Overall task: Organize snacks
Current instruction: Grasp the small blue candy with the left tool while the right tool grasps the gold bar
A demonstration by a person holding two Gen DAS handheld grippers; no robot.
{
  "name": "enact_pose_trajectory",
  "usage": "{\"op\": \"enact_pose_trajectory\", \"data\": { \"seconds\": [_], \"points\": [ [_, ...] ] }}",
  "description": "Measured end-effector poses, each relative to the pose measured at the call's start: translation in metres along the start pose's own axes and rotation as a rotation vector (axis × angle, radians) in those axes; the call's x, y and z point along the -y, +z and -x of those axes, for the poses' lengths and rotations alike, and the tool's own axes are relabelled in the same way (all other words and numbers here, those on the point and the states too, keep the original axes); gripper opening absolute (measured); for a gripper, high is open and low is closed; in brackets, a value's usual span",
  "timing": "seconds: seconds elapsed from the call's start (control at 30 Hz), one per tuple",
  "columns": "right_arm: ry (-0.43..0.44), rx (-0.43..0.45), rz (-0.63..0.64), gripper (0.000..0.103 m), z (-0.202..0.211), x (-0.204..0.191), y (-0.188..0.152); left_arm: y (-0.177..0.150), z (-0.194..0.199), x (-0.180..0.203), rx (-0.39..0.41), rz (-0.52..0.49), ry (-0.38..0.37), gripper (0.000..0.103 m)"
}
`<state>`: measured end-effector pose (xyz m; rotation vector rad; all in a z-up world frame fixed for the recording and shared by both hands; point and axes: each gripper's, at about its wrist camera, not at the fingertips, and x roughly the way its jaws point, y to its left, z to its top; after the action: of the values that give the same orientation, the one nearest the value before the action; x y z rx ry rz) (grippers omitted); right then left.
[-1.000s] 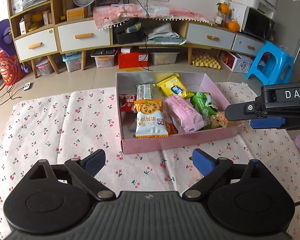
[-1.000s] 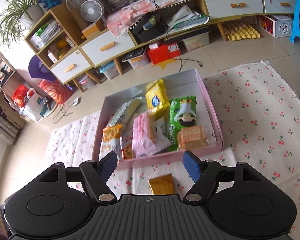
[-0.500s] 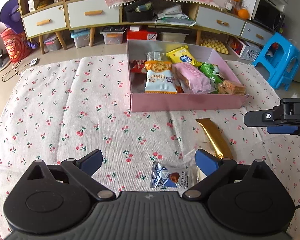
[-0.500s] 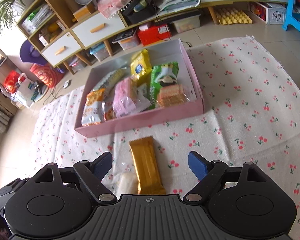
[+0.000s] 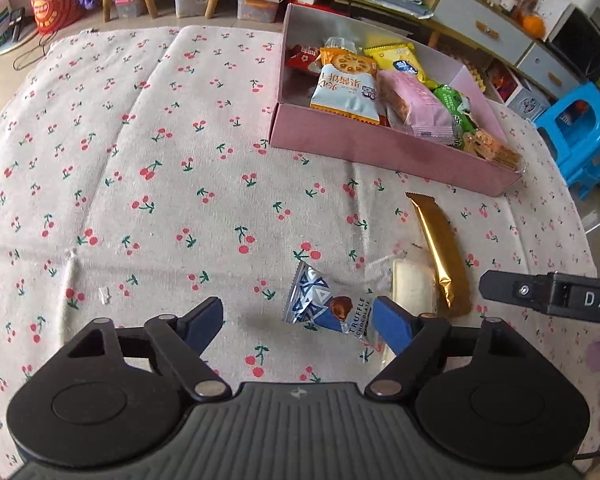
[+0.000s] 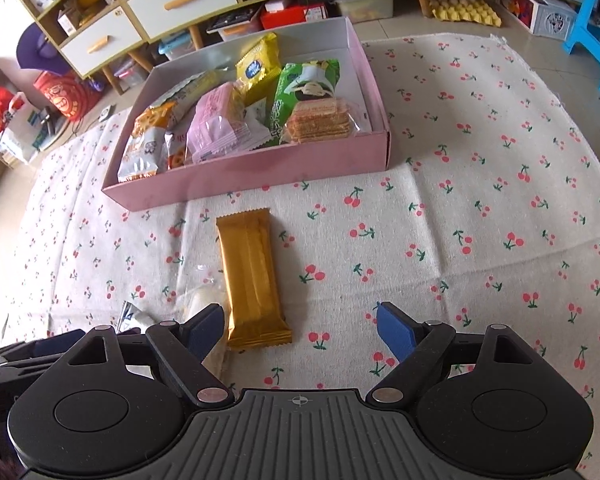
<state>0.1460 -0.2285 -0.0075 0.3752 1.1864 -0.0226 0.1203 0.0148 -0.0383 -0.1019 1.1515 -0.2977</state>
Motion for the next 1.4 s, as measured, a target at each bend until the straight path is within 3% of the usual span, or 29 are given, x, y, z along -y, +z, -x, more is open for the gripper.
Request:
{"op": "enact_pose_trajectory", "data": {
  "seconds": [0.13, 0.27, 0.4, 0.67, 0.83, 0.97, 1.23, 1.4],
  "points": [
    [-0.009, -0.002, -0.003, 0.085, -0.003, 0.0, 0.0, 0.001, -0.003, -0.001, -0.009, 0.096, -0.048, 0.058],
    [-0.02, -0.004, 0.004, 0.085, -0.006, 0.0, 0.001, 0.0, -0.006, 0.001, -0.014, 0.131, -0.063, 0.048],
    [-0.026, -0.01, 0.02, 0.085, -0.007, -0.001, -0.001, 0.002, -0.009, 0.006, -0.01, 0.093, -0.035, 0.037],
    [-0.031, -0.018, 0.017, 0.085, -0.009, 0.001, -0.001, 0.009, -0.009, 0.001, -0.015, 0.036, -0.055, 0.03],
    [-0.03, -0.025, 0.012, 0.085, -0.01, 0.002, -0.001, 0.017, -0.006, -0.002, 0.028, -0.04, 0.019, 0.018],
    [-0.031, -0.026, 0.013, 0.085, -0.011, 0.002, -0.001, 0.02, -0.008, -0.007, 0.054, -0.069, 0.126, 0.017],
    [-0.041, -0.006, 0.025, 0.085, -0.015, -0.003, 0.0, 0.014, 0.006, -0.008, 0.035, 0.035, -0.001, 0.038],
    [-0.034, 0.003, 0.008, 0.085, -0.02, -0.008, 0.002, 0.009, -0.001, 0.002, -0.003, 0.051, -0.034, 0.037]
  ]
}}
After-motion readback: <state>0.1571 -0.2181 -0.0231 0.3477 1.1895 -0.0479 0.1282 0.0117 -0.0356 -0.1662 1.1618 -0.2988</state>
